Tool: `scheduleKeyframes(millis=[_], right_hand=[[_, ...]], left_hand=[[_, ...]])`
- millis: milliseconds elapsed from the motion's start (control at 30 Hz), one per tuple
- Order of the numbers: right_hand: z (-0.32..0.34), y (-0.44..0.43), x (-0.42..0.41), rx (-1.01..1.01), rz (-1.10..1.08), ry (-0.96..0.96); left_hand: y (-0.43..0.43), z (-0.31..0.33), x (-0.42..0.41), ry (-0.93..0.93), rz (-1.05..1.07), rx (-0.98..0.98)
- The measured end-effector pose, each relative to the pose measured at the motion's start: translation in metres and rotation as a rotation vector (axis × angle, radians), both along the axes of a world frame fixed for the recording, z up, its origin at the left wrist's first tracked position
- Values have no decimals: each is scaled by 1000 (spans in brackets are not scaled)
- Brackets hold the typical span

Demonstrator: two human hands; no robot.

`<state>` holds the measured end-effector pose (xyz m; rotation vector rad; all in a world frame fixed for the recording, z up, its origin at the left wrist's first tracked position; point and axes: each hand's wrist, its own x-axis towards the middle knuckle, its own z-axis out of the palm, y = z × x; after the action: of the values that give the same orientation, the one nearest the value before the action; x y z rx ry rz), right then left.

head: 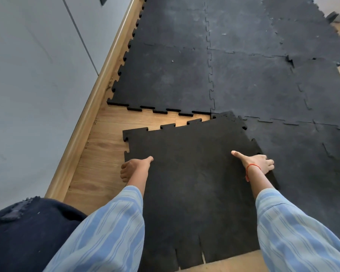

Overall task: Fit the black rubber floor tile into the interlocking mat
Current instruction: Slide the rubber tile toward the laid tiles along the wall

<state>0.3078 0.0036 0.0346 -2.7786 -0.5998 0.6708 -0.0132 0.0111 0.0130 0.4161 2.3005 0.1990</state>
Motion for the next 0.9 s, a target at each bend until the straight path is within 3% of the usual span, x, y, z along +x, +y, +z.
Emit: scheduleKeyframes(millis=[367, 533, 767, 900], right_hand=[[14, 5, 0, 134, -264, 160], [21, 26, -22, 208, -193, 271], [4, 53, -60, 229, -151, 572], [-14, 46, -69, 151, -70, 557]], left_hand=[[42, 39, -17, 22, -38, 247], [79, 56, -53, 44, -98, 328], [121, 50, -120, 37, -192, 342], [126, 35, -132, -14, -288, 328]])
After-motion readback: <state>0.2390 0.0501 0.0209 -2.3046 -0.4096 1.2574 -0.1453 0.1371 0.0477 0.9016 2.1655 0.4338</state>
